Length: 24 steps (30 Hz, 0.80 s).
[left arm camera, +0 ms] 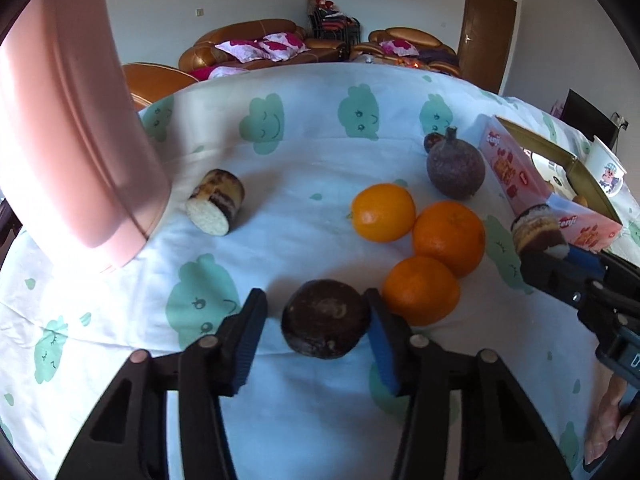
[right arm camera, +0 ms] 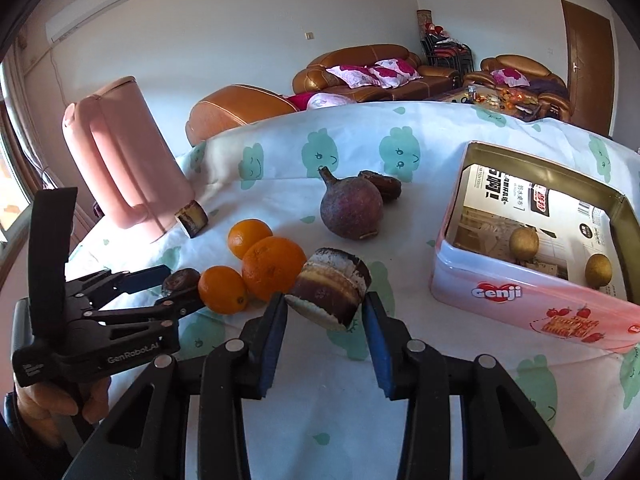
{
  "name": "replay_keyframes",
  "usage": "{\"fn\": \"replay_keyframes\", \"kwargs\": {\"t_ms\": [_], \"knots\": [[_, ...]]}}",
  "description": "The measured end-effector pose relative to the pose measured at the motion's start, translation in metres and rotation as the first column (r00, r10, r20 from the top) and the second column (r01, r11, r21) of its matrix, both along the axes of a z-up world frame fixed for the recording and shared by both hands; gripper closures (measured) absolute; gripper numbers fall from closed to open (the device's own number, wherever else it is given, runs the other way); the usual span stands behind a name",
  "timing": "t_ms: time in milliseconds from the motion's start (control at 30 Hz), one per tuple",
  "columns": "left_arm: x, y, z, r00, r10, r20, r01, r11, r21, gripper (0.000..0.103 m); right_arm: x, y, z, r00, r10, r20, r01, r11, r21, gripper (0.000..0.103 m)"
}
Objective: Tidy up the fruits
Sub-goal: 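Close the left tool on the dark brown fruit while the right tool lifts the cake slice, then carry the cake slice and dark fruit into the tin box and open both tools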
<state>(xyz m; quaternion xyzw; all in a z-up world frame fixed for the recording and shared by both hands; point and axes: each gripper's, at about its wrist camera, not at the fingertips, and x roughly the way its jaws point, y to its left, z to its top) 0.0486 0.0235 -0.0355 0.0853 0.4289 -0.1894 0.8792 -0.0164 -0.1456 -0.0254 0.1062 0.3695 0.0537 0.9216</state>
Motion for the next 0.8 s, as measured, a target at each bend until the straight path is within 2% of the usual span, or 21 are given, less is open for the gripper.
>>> {"fn": "replay_keyframes", "kwargs": {"t_ms": [200, 300, 433, 533, 800], "knots": [[-0.002, 0.009, 0.005, 0.999, 0.030, 0.013, -0.029, 0.999, -0.045, 0.063, -0.003, 0.001, 0.003, 1.000, 0.001, 0.016, -0.001, 1.000, -0.009, 0.062], [-0.013, 0.018, 0.018, 0.992, 0.063, 0.106, -0.054, 0.994, -0.092, 0.064, -0.007, 0.001, 0.009, 0.999, -0.004, 0.046, 0.006, 0.999, -0.039, 0.062], [-0.027, 0.023, 0.035, 0.970, 0.124, 0.211, -0.082, 0.977, -0.196, 0.064, -0.013, 0.000, 0.022, 0.994, -0.021, 0.109, 0.030, 0.996, -0.085, 0.062], [-0.033, 0.014, 0.039, 0.956, 0.147, 0.253, -0.095, 0.974, -0.206, 0.063, -0.018, -0.004, 0.032, 0.987, -0.039, 0.159, 0.058, 0.991, -0.119, 0.062], [-0.036, -0.021, 0.046, 0.949, 0.164, 0.268, -0.098, 0.965, -0.242, 0.063, -0.028, -0.036, 0.046, 0.963, -0.101, 0.248, 0.157, 0.964, -0.215, 0.062]]}}
